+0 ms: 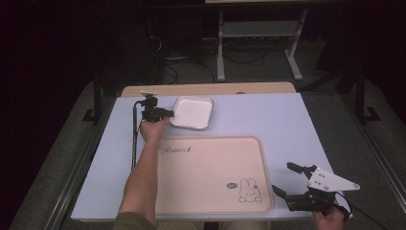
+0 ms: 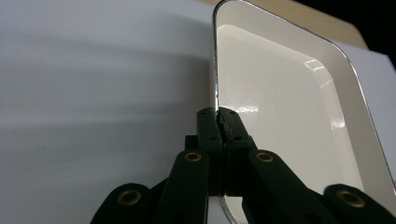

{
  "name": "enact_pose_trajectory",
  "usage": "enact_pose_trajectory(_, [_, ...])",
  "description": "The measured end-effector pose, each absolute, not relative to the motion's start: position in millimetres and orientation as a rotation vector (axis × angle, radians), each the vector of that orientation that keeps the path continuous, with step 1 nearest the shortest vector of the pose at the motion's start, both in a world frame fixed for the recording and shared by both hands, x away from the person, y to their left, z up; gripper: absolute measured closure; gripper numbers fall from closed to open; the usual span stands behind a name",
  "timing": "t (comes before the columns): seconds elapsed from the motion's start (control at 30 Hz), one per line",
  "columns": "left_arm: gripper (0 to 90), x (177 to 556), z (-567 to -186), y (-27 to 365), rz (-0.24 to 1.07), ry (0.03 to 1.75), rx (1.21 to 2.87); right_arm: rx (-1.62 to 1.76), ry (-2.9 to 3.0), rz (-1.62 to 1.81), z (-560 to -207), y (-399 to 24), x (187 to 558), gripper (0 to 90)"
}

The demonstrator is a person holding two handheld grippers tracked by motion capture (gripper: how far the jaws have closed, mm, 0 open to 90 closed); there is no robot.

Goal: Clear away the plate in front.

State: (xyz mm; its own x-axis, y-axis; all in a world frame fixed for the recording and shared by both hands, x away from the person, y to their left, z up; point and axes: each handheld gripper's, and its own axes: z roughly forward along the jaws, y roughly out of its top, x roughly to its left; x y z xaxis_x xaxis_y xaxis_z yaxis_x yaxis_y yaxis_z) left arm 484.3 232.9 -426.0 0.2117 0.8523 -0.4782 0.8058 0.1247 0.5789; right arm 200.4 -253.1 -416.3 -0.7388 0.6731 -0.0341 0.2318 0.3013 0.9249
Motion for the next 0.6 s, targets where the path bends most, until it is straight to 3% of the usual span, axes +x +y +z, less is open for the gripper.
enact_pose_trajectory(0.6, [89.0, 456, -369, 259, 0.114, 1.449, 1.597, 0.808, 2.140, 1.430, -415, -252, 199, 12.9])
